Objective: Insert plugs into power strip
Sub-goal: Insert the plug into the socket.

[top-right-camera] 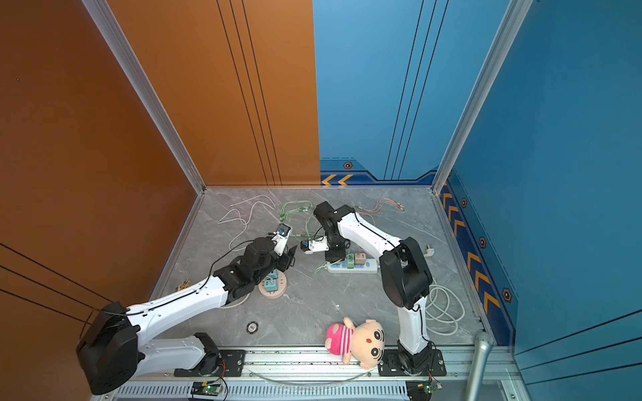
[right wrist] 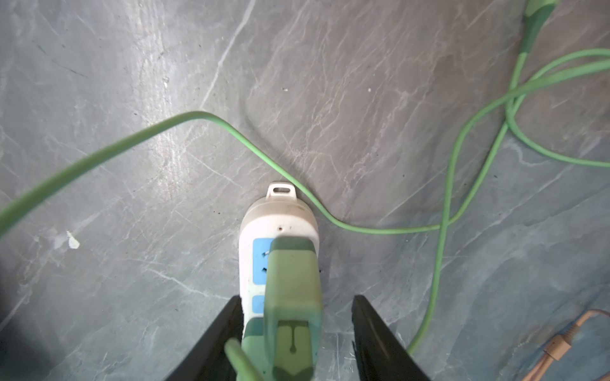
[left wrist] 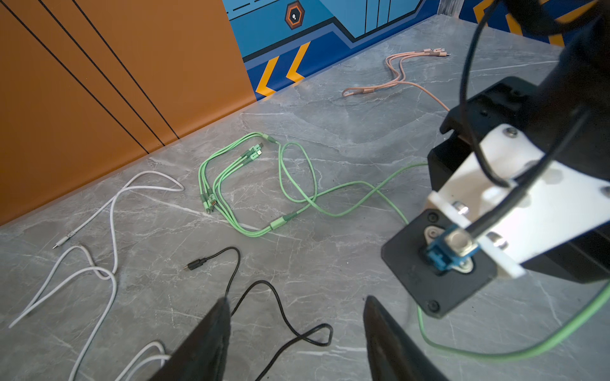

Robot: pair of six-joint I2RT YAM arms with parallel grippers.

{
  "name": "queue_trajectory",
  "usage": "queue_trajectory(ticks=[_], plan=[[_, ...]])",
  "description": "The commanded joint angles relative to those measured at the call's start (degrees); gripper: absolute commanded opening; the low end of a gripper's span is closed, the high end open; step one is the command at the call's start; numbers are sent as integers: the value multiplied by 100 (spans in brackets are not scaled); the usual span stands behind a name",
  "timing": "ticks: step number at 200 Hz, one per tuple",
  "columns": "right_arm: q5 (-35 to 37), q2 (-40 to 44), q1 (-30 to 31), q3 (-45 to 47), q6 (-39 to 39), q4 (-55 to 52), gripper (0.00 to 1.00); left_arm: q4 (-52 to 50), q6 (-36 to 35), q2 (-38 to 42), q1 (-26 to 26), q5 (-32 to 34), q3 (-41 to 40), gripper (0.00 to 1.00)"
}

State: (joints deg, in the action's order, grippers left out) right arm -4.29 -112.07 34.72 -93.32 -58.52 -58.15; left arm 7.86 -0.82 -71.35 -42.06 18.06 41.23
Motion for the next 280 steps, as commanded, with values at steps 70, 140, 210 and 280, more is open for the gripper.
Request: queue_trajectory(ticks=[70, 140, 210, 280], plan=[[-109, 393, -116, -90, 25, -408, 55, -112, -62, 209, 5, 200, -98, 65], [-76, 644, -204, -99, -6, -386, 55, -176, -7, 221, 36, 121, -62, 65], [414, 927, -230, 438, 581, 1324, 54, -175, 0, 236, 35, 136, -105, 65], [-368, 1086, -369, 654, 932, 1807, 53, -195, 33, 213, 30, 123, -86, 65]])
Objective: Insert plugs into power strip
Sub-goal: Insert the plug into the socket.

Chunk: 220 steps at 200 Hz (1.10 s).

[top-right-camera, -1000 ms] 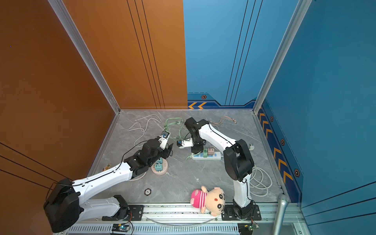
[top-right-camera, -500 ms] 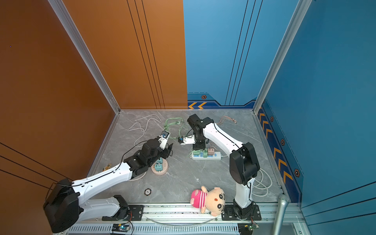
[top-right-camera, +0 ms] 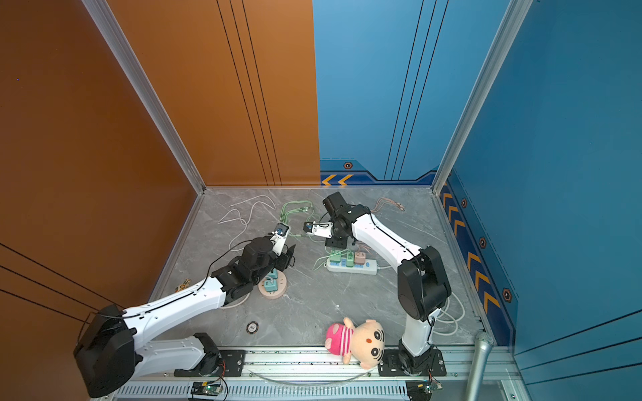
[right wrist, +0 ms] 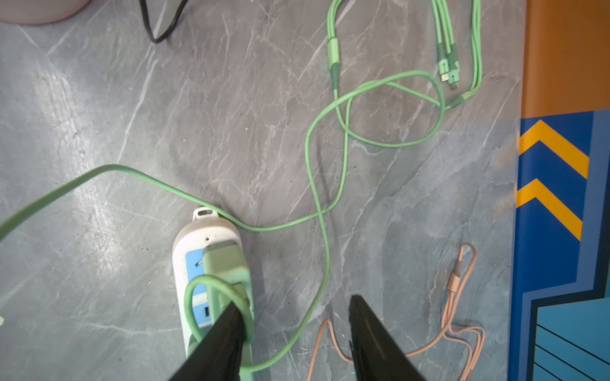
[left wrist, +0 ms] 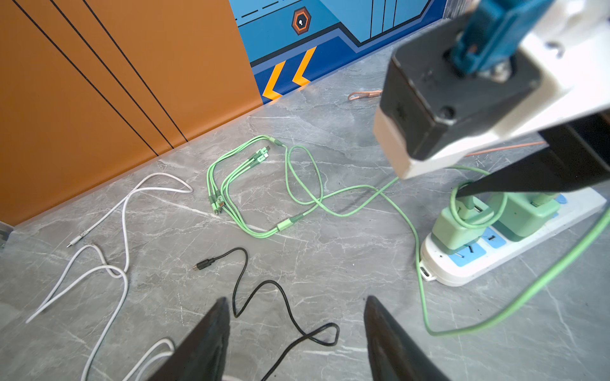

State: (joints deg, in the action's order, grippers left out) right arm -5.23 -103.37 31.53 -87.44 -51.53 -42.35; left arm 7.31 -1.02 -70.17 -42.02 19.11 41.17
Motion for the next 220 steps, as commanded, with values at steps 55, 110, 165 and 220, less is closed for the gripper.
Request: queue_trajectory(ticks=[55, 110, 165, 220], plan=[[-324, 540, -129, 216, 274, 233, 53, -145, 71, -43, 22, -34, 49, 65], [-662, 1135, -172, 350, 109, 10, 55, -201, 35, -102, 20, -48, 176, 65], [-707, 1417, -700, 414, 536, 321, 55, -410, -99, -117, 300, -96, 410, 65], [-1595, 2091, -2087, 1600, 2328, 2684, 55, -1036, 228, -148, 1576, -267, 1102, 66]])
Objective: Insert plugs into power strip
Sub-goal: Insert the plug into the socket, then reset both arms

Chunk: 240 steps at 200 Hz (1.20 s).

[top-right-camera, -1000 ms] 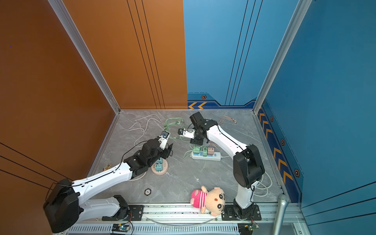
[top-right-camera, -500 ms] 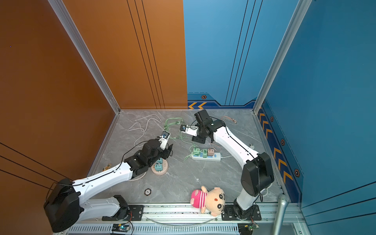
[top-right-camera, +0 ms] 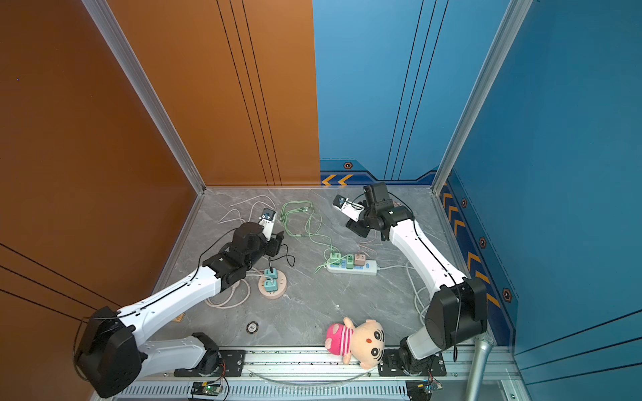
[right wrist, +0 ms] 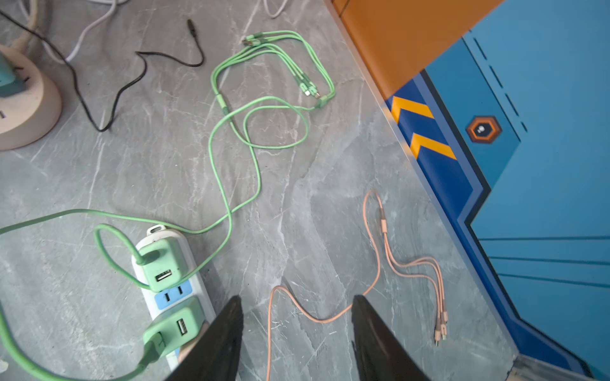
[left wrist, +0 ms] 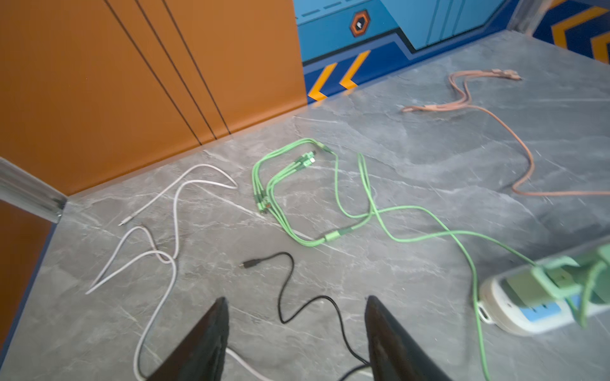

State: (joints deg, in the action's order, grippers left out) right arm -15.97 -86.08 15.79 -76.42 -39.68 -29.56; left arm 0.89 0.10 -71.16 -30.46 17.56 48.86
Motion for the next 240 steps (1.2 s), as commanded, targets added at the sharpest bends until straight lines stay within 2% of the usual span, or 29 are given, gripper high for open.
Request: queue_trajectory(ticks=[1, 50, 71, 92, 121, 150, 184, 224, 240], plan=[[-539, 377, -537, 524, 1176, 1447, 55, -403, 120, -44, 454, -117, 343, 66], [-521, 529, -1631, 1724, 2771, 3442, 56, -431, 306, 151, 1894, -268, 213, 66], [-388, 449, -2093, 2190, 3653, 4281, 56, -485, 67, 238, 2360, 483, 28, 66], [-209, 414, -2268, 2616, 3746, 4619, 56, -443, 172, 379, 2890, 658, -258, 67], [54, 358, -2299, 3179, 3781, 4825, 56, 204, 409, 702, 3466, 678, -1119, 67], [260, 187, -2296, 3626, 3938, 5348, 56, 729, 665, 990, 3634, 675, -1824, 68], [398, 302, -2200, 3783, 3977, 5269, 56, 1540, 638, 1061, 3588, 468, -2459, 68], [680, 865, -1912, 4349, 3803, 5469, 56, 2419, 538, 511, 3524, -47, -2728, 68], [916, 1040, -1730, 4578, 3675, 5681, 57, 2779, 441, 201, 3377, -39, -2714, 68]])
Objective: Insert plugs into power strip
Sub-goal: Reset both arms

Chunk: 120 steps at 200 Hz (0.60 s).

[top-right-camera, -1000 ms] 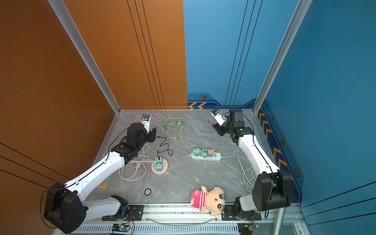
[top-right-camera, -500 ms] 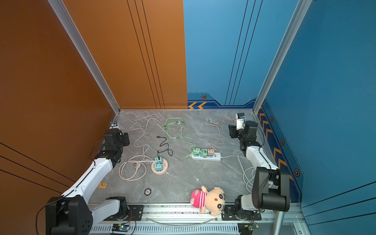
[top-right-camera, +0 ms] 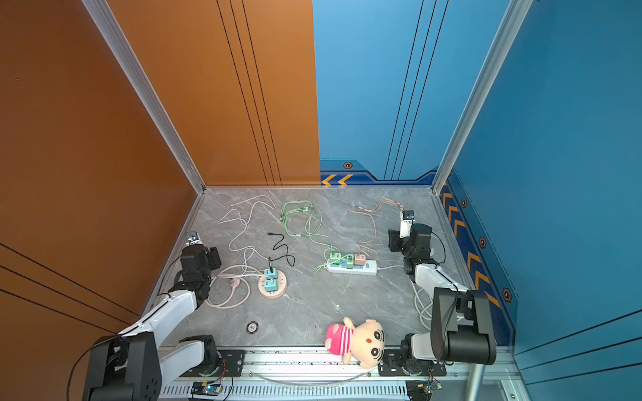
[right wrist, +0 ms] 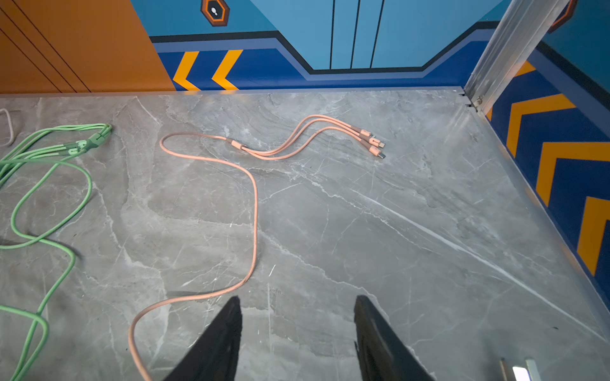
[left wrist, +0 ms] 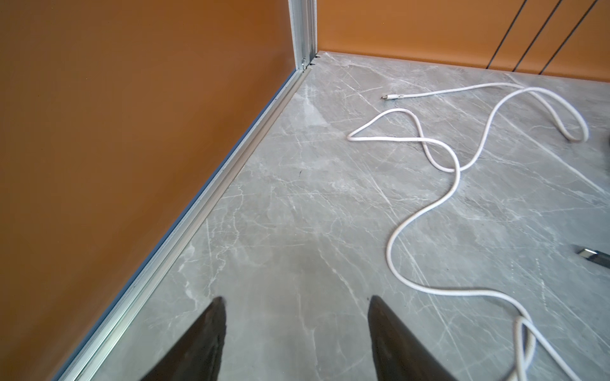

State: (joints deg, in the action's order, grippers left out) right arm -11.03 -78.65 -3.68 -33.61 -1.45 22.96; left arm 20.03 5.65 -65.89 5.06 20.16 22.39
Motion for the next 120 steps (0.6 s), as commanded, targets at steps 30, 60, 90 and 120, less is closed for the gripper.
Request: queue_trajectory(ticks=[30, 60, 90, 120], plan=[[448, 418, 379, 400, -173, 151, 57, 1338, -331, -1031, -415, -372, 110, 69], [599, 207, 544, 1148, -227, 1495, 57, 1573, -659, -1457, -769, -421, 317, 69], [435, -144, 506, 1283, 3, 2267, 58, 1578, -735, -1645, -889, -637, 460, 70], [650, -417, 501, 1570, 57, 3008, 59, 2334, -999, -1991, -1142, -642, 289, 72]])
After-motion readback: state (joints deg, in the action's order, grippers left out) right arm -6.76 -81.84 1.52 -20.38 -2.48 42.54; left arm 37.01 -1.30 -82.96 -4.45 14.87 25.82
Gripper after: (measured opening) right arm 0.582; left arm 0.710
